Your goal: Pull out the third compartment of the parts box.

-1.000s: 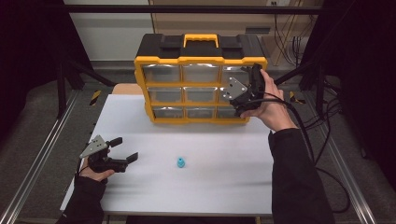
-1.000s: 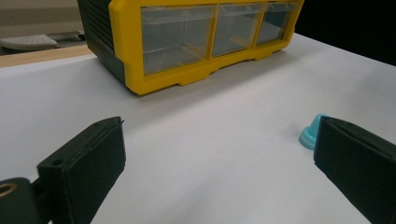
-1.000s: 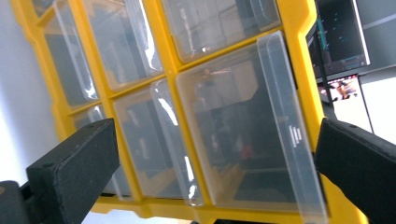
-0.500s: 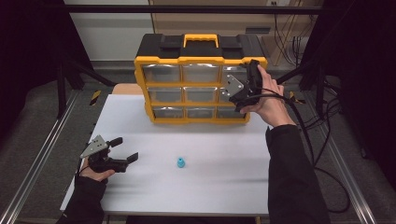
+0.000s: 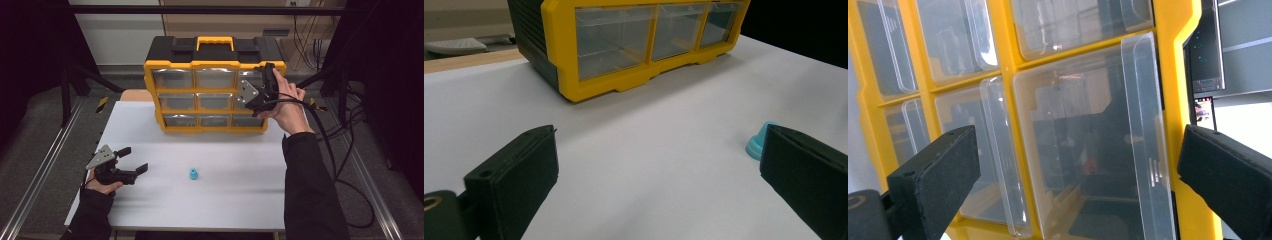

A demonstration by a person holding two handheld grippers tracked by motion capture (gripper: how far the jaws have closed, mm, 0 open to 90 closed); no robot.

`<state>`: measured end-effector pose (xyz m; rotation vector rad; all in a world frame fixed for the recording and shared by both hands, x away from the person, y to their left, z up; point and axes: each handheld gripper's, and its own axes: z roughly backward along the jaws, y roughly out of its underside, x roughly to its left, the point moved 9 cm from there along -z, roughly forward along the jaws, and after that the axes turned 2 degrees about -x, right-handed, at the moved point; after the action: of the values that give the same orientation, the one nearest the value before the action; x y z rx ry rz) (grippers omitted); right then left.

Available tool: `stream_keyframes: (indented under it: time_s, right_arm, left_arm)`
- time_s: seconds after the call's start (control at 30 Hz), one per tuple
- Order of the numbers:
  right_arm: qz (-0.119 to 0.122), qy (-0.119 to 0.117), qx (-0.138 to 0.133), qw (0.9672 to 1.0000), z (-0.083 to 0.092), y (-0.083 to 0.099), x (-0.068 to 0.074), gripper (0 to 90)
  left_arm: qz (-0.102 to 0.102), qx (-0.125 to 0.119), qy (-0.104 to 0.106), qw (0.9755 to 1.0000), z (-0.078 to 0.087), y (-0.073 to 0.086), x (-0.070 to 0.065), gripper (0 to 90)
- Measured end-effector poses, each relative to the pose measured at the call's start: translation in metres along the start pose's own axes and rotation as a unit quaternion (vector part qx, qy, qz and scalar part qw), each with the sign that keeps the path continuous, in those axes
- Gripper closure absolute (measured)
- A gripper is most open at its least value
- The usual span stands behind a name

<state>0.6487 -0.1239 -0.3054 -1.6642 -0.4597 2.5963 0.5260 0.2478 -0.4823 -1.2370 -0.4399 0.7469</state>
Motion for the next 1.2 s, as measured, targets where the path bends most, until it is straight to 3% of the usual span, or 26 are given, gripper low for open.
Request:
stream_keyframes:
  time_s: [0.23, 0.87, 1.2]
  right_arm:
    - [0.011, -0.002, 0.002, 0.9999, -0.0017, 0.002, 0.0005, 5.1]
    - [0.064, 0.027, 0.004, 0.9976, 0.0026, 0.0054, -0.0062, 26.8]
    - [0.07, 0.047, 0.004, 0.9964, 0.0033, 0.0056, -0.0086, 35.4]
  left_arm:
    - [0.0, 0.0, -0.001, 1.0, 0.0, -0.0001, 0.0001, 1.9]
    - [-0.001, -0.002, -0.003, 1.0, 0.0002, -0.0005, 0.0006, 2.1]
    - [-0.001, -0.004, -0.003, 1.0, 0.0005, -0.001, 0.0008, 2.3]
